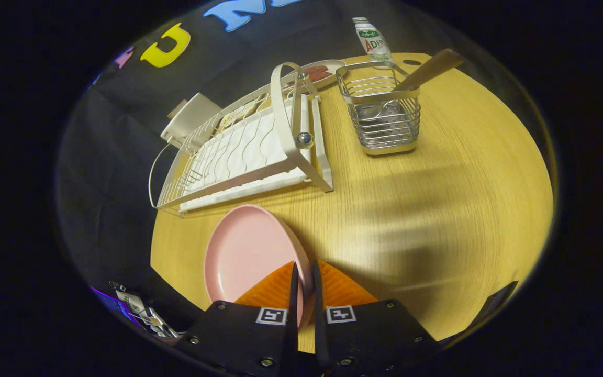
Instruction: Take the plate from the dish rack, then take the spoon from the basket and place it into the plate.
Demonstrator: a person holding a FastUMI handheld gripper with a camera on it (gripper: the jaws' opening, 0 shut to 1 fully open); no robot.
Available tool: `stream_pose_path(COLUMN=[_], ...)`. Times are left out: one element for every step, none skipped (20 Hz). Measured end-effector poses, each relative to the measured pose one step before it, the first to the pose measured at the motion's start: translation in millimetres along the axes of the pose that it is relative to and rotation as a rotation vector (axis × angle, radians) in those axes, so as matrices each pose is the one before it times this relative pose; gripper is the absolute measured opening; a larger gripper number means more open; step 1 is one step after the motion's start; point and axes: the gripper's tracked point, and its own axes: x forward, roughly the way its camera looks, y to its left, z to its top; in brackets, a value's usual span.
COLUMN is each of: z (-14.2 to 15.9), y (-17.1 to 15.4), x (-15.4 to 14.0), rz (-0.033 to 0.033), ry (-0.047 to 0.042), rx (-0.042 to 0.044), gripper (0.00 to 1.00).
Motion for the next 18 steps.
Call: stream_pose_path(z=[1.42, 7.18, 7.50, 8.05, 7.27, 9.30, 7.30, 11.65, 7.73, 6.18, 7.19, 7.06, 5.50, 5.60, 4.76, 5.54, 3.33, 4.79], y=[1.64, 0.51, -2.38, -2.03, -1.41, -3.01, -3.68, -8.07, -3.43, 0.54, -4.19, -4.63, -2.17, -2.08, -5.06, -3.55, -2.80, -5.92], x=[-2.22, -4.88, -9.11, -8.05, -7.27, -7.59, -6.57, -5.58, -6.57, -4.60, -5.79, -4.86, -4.69, -2.73, -2.68, -2.29, -0.29, -2.28], rz=[0.00484, -0.00101, -0.01297, -0.01441, -0.01157, -0.01309, -0.01547, -0.01229, -0.01384, -0.01701, -0.01469, -0.01274, -0.00678, -0.00533, -0.01519, -0.00517, -0.00876, -0.01732], ry=[-0.01787, -0.03671, -0.04113, -0.04111, -0.04509, -0.04391, -0.04024, -0.04425, -0.04243, -0.03889, -0.03736, -0.03259, -0.02959, -0.02586, -0.02768, -0.02772, -0.02685, -0.03212], rx=[-0.00079, -0.01078, -0.02445, -0.03051, -0.02735, -0.02466, -0.02201, -0.01767, -0.01474, -0.01097, -0.00927, -0.00930, -0.00721, -0.00970, -0.01391, -0.01123, -0.00826, -0.00809], gripper=[0.14, 0.14, 0.17, 0.17, 0.17, 0.17, 0.17, 0.17, 0.16, 0.16, 0.17, 0.17, 0.17, 0.16, 0.18, 0.18, 0.19, 0.20])
